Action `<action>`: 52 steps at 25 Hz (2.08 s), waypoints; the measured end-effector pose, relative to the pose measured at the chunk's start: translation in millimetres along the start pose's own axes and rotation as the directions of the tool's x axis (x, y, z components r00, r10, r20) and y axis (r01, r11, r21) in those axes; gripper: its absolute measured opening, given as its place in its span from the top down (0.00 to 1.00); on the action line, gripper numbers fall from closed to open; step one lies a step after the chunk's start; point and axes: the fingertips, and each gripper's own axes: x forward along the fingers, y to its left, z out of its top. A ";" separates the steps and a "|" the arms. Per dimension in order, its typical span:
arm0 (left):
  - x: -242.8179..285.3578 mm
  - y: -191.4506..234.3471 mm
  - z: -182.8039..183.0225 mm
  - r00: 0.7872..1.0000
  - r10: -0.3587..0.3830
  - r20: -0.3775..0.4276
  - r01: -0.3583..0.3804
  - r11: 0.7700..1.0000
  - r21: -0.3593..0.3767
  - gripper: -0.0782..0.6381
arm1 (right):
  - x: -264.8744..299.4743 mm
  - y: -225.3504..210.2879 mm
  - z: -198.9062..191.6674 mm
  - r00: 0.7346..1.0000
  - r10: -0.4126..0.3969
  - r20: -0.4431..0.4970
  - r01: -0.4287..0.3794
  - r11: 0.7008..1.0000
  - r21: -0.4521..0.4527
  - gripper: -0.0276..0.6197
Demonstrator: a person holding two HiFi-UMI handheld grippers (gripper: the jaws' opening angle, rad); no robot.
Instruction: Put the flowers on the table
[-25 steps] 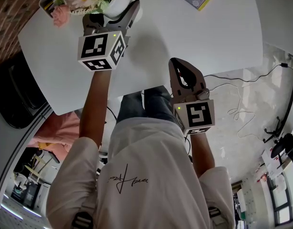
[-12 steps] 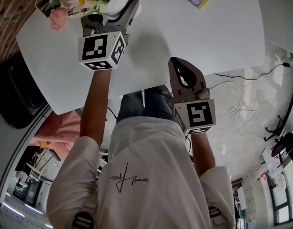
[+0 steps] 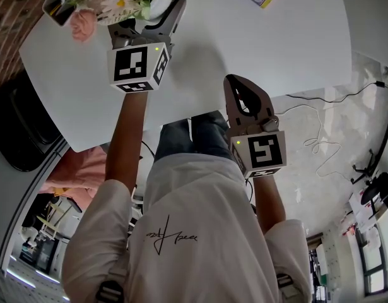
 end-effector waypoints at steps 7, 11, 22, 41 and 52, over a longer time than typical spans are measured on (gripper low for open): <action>-0.5 -0.9 0.7 1.000 0.009 0.029 -0.010 1.000 0.009 0.31 | -0.5 4.5 -1.8 1.000 0.007 -0.003 -0.007 1.000 -0.002 0.92; 0.6 0.1 2.0 0.999 0.014 0.037 -0.014 1.000 0.010 0.30 | -0.6 4.4 -0.4 1.000 0.005 -0.008 -0.005 1.000 0.004 0.92; -1.6 -1.1 3.0 0.999 0.010 0.049 -0.011 1.000 0.022 0.30 | -2.1 8.2 -3.2 1.000 0.008 -0.003 -0.008 1.000 0.004 0.92; -16.5 -2.3 10.0 0.999 -0.009 0.054 0.009 1.000 -0.006 0.30 | -8.0 21.9 2.9 1.000 0.020 0.007 -0.020 1.000 -0.008 0.92; -33.3 -5.8 14.4 0.998 -0.025 0.051 0.027 0.999 -0.021 0.30 | -14.5 33.3 9.0 1.000 0.016 0.026 -0.015 1.000 -0.019 0.92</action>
